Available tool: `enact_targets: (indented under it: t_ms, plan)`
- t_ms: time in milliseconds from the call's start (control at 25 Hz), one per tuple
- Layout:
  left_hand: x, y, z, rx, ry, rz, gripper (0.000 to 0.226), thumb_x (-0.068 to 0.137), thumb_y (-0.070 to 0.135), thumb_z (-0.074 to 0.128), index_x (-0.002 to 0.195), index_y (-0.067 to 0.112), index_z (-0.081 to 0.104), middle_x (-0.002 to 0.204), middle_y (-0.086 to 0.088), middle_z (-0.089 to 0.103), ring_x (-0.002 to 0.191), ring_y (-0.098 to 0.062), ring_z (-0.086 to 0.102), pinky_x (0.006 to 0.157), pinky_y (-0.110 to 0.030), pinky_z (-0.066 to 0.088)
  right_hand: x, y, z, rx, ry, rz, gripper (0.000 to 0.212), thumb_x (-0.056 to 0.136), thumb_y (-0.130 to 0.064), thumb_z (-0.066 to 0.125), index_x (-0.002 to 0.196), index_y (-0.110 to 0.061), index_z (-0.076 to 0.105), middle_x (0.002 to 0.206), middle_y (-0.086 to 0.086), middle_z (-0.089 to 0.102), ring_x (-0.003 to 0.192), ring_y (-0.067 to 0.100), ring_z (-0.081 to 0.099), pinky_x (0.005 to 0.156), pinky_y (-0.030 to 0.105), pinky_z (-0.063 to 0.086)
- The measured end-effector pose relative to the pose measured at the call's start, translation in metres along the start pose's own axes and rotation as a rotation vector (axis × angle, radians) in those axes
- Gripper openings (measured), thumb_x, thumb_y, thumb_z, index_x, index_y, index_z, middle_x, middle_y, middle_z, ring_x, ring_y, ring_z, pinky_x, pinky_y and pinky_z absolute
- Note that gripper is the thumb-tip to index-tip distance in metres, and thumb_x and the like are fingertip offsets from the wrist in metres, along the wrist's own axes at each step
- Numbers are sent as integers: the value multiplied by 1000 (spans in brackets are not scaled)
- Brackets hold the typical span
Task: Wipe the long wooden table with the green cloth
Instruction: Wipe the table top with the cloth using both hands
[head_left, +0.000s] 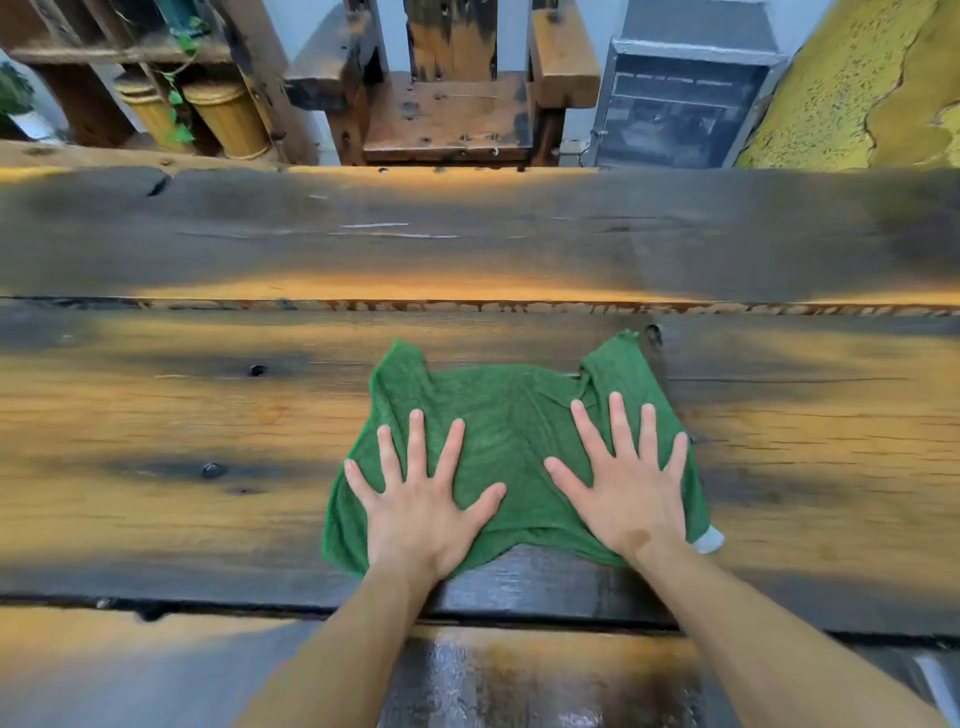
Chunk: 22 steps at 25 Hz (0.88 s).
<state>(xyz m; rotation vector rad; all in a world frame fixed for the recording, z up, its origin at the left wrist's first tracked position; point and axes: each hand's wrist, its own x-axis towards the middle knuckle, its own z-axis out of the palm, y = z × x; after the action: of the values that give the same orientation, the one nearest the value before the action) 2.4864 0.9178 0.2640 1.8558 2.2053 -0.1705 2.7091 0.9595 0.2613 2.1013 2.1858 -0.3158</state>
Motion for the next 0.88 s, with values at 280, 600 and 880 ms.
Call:
enact_targets:
  t_ms: [280,600,880]
  plan:
    - [-159,-14,47,2,19,25,95,67,94,-15,152,51,-19,164,1,-30,153,-36,-20,112,-74,-8,-174,7,36,23,58,7,78,86,-85,1,153,-50,-16,165,-3,-22,152,32,-21,117,64,-12]
    - [-355,-49,95,36,22,60,87,84,89,27,154,39,38,166,-9,28,146,-43,30,101,-79,21,-377,18,70,61,-22,67,77,90,-83,19,157,-44,18,167,1,15,153,35,12,117,66,11]
    - [-449,-26,114,-127,-67,-6,82,78,82,37,149,40,39,163,-11,34,141,-49,39,102,-82,15,-475,44,88,50,-68,150,76,89,-82,22,155,-44,28,166,3,23,149,38,23,113,67,20]
